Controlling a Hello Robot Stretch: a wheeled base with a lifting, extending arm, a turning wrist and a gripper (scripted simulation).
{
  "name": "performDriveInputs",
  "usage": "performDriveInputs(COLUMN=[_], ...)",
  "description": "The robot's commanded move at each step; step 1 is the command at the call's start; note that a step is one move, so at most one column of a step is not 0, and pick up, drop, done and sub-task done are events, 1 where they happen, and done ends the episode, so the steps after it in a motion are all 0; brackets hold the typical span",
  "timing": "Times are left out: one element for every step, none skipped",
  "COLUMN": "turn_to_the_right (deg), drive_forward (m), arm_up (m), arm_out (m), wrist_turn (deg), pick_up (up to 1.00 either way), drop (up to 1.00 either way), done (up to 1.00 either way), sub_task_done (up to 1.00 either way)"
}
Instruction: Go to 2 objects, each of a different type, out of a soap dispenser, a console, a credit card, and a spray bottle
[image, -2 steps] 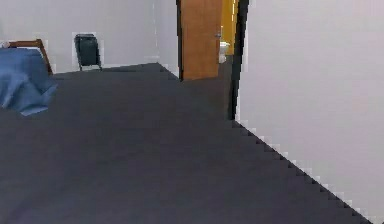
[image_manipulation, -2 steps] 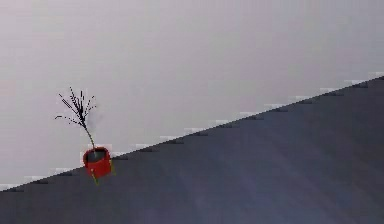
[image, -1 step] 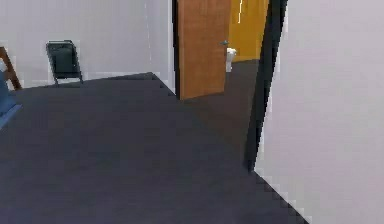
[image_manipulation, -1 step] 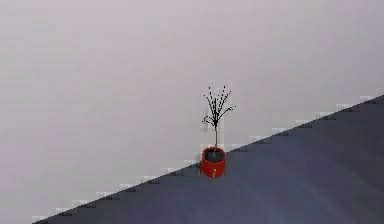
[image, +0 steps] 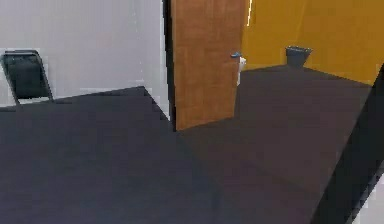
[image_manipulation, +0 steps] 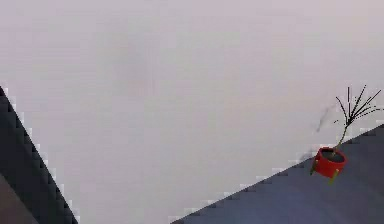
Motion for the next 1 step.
performDriveInputs(turn_to_the_right=[0.0], drive_forward=[0.60], arm_up=[0.00], arm_out=[0.00], wrist_turn=[0.0], pick_up=[0.00], drop=[0.00], done=[0.00], sub_task_done=[0.00])
